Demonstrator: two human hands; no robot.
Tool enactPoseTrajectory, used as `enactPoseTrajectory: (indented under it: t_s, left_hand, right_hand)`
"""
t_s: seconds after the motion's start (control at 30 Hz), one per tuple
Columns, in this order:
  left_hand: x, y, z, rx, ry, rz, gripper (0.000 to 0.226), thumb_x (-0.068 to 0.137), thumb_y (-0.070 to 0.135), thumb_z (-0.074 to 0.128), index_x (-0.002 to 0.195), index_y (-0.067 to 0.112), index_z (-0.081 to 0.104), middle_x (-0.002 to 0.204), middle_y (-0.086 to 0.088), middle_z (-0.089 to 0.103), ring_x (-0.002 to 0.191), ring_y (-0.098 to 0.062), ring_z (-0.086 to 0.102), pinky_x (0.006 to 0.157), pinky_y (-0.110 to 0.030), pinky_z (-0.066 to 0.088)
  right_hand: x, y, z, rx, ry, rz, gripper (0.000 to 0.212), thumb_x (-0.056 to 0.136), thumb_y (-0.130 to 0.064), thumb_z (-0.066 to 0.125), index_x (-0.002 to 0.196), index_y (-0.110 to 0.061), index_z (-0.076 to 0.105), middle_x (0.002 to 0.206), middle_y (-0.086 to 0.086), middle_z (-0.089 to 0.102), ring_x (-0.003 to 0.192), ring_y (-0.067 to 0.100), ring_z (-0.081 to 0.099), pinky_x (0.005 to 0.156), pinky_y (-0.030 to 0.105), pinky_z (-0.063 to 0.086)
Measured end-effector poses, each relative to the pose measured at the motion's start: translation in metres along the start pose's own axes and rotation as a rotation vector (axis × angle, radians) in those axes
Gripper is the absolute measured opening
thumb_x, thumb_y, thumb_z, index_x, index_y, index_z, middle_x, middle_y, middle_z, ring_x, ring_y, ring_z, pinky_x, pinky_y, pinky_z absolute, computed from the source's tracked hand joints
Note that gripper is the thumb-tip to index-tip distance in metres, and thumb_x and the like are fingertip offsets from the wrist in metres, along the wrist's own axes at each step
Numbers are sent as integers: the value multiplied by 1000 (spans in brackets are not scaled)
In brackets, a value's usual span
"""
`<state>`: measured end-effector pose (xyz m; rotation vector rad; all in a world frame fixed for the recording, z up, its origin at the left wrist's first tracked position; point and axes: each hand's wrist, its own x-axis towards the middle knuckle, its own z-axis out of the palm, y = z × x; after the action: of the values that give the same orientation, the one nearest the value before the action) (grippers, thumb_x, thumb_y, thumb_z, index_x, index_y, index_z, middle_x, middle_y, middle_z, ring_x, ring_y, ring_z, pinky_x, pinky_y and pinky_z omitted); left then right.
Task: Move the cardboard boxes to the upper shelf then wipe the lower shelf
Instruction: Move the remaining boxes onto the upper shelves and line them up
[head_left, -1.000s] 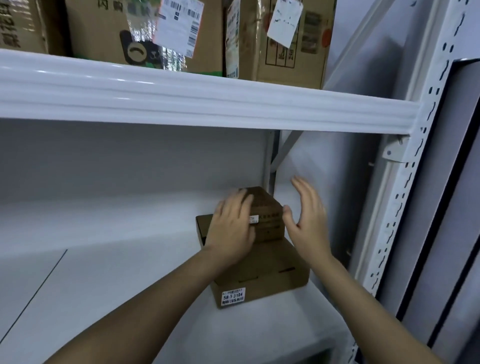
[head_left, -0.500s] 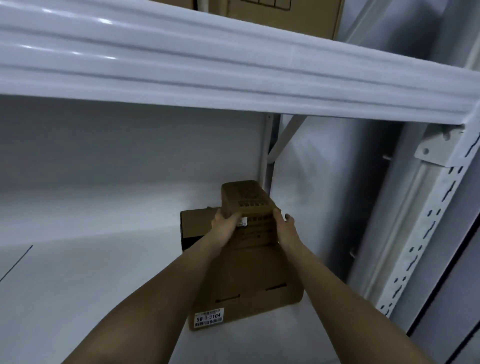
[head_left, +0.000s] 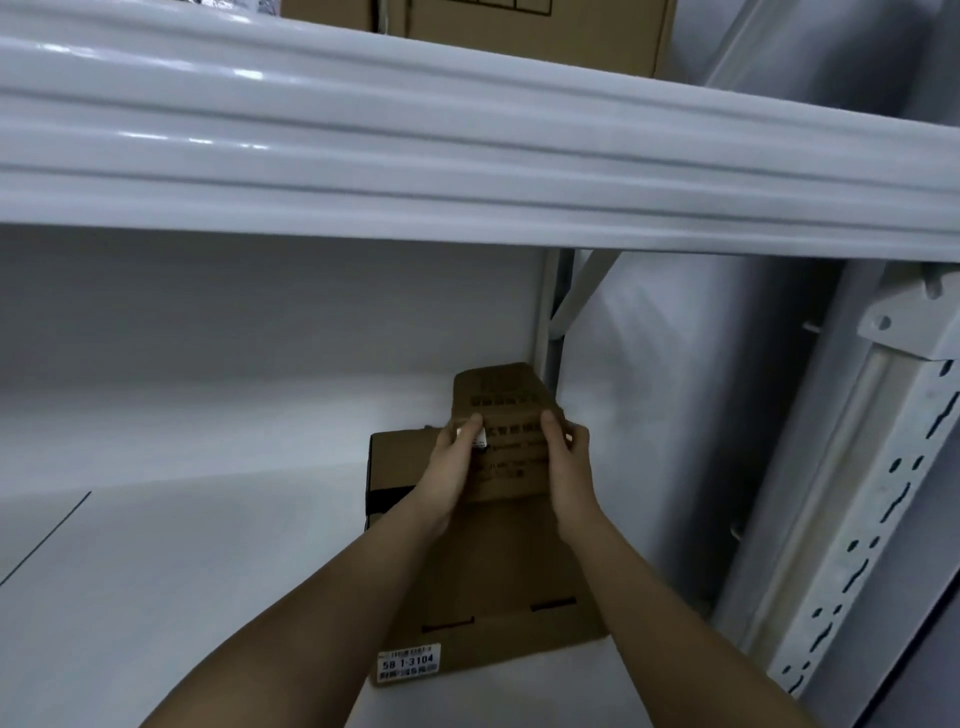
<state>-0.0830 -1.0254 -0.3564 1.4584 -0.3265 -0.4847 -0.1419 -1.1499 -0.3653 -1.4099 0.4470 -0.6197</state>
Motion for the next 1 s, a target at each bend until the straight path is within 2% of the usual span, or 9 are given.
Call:
enactPoseTrajectory:
  t_s: [0.1, 0.17, 0.27, 0.47, 0.57, 0.67, 0.77, 0.9, 1.0]
  left_hand:
    - [-11, 2, -5, -115, 51, 51, 73, 82, 67, 49, 142, 31, 31, 135, -4, 50, 119, -22, 52, 101, -45, 44]
    - [-21, 5, -10, -198, 44, 92, 80, 75, 73, 52, 141, 32, 33, 132, -7, 55, 119, -26, 55, 102, -50, 43]
    - [-38, 10, -20, -246, 69, 105, 86, 65, 80, 54, 137, 34, 39, 127, -6, 60, 114, -26, 59, 97, -52, 47]
    - [-71, 18, -54, -248, 130, 80, 61, 86, 67, 39, 133, 28, 44, 123, -7, 61, 107, -25, 62, 80, -41, 57]
    - [-105, 26, -80, -191, 133, 110, 53, 89, 64, 36, 126, 28, 51, 109, -1, 68, 86, -13, 69, 50, -20, 54]
    - [-139, 40, -100, -108, 94, 159, 46, 90, 63, 36, 118, 33, 58, 94, 8, 72, 78, -6, 69, 44, -14, 50]
    - [-176, 56, -123, -19, 35, 214, 41, 89, 65, 37, 115, 40, 57, 100, 12, 70, 85, -2, 67, 50, -13, 51]
    - [-220, 68, -160, 115, -70, 299, 38, 88, 64, 38, 120, 47, 51, 113, 16, 63, 97, -1, 63, 64, -14, 52]
    - [-242, 72, -178, 168, -99, 399, 48, 87, 63, 45, 131, 46, 45, 128, 8, 56, 116, -11, 56, 88, -29, 53]
  right_hand:
    - [-10, -14, 5, 42, -29, -34, 41, 89, -59, 48, 114, -27, 43, 108, 0, 61, 97, 14, 61, 73, 29, 50]
    - [-19, -19, 8, 47, -38, -47, 37, 89, -63, 44, 106, -31, 44, 105, -1, 61, 95, 12, 61, 69, 27, 47]
    - [-37, -25, 15, 41, -47, -85, 45, 90, -64, 37, 112, -27, 46, 109, 0, 57, 100, 15, 57, 79, 34, 48]
    - [-87, -36, 41, 25, -77, -119, 29, 92, -57, 40, 101, -30, 46, 117, 8, 56, 105, 19, 56, 96, 43, 47]
    - [-125, -42, 64, -3, -94, -167, 60, 82, -66, 51, 122, -22, 43, 129, 10, 49, 115, 23, 53, 100, 47, 46]
    - [-158, -44, 83, -44, -127, -266, 74, 73, -66, 53, 139, -39, 33, 140, -2, 36, 122, 20, 48, 90, 38, 52]
    - [-191, -48, 96, -66, -153, -346, 63, 74, -63, 59, 132, -59, 32, 136, -7, 40, 117, 12, 52, 79, 25, 55]
    - [-236, -60, 115, -37, -113, -358, 75, 74, -63, 62, 141, -44, 33, 118, -18, 58, 94, -7, 63, 61, 8, 51]
    - [-269, -73, 125, -108, -8, -382, 65, 70, -68, 56, 129, -43, 47, 101, -28, 63, 91, -10, 62, 58, 4, 47]
